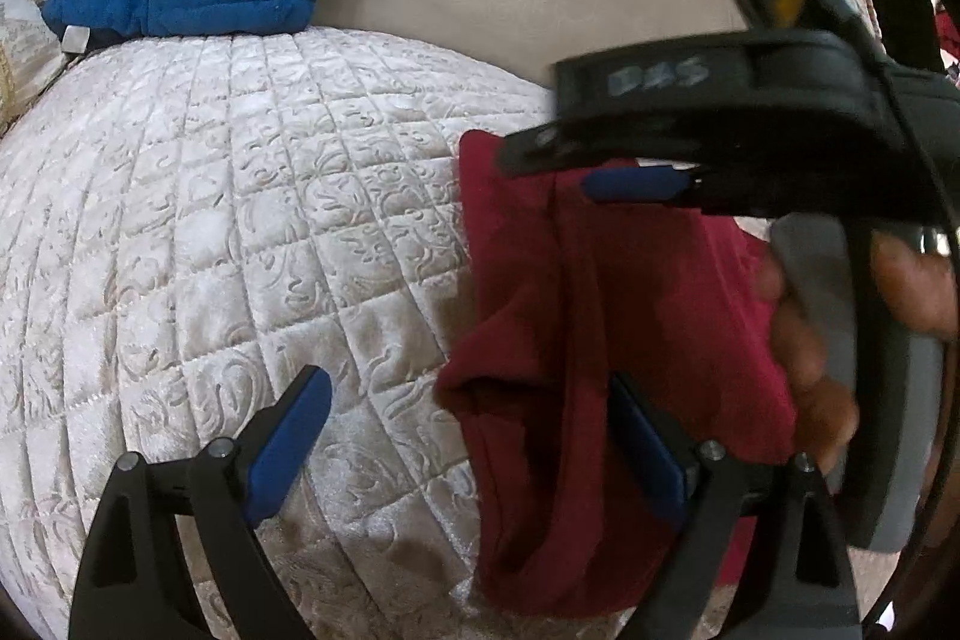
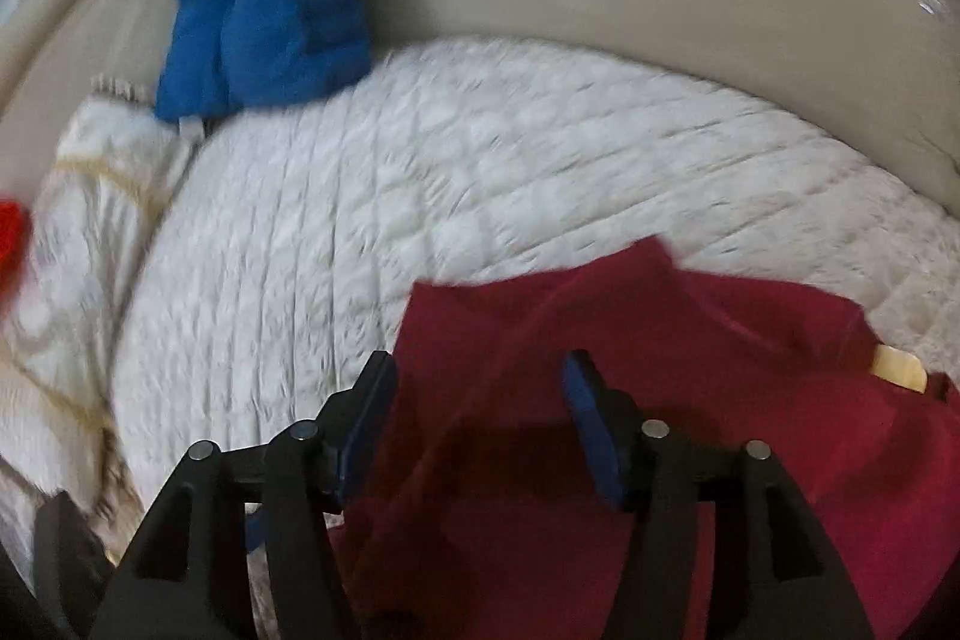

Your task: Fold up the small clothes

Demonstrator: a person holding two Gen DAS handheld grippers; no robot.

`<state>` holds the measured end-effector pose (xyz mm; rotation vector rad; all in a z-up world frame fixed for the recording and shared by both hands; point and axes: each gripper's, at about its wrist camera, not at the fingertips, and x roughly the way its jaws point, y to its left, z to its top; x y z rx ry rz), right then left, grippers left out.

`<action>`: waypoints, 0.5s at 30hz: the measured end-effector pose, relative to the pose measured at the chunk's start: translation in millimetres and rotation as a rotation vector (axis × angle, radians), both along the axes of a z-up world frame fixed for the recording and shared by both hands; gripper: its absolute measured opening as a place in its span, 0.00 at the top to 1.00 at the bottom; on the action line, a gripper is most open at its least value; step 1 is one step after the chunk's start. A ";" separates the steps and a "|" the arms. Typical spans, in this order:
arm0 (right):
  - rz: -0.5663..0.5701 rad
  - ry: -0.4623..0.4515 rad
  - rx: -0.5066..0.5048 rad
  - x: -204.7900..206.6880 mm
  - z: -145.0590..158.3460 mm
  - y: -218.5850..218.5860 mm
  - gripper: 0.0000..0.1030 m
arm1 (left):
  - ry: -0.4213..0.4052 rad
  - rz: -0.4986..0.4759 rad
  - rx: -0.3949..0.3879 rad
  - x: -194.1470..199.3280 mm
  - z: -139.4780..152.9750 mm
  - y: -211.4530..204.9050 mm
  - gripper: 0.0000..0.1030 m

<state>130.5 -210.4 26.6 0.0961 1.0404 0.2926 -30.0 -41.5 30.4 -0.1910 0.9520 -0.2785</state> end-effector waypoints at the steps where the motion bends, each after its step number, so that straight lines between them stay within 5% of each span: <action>1: 0.014 -0.007 -0.040 -0.5 -1.1 7.8 0.56 | -0.001 0.000 0.002 -0.5 0.4 -0.5 0.08; 8: 0.078 -0.020 -0.178 2.7 -9.9 33.0 0.51 | -0.003 0.004 -0.007 -2.3 1.0 -2.5 0.08; 10: 0.085 -0.036 -0.214 -1.5 -7.6 30.2 0.79 | -0.010 0.004 -0.008 -4.0 1.7 -3.5 0.08; 12: 0.093 -0.044 -0.152 -7.8 -2.1 17.2 0.95 | -0.018 -0.001 -0.016 -5.2 3.7 -5.0 0.08; 15: 0.080 -0.059 -0.043 -17.0 5.9 -4.7 1.00 | -0.040 -0.041 -0.046 -9.8 8.2 -14.1 0.08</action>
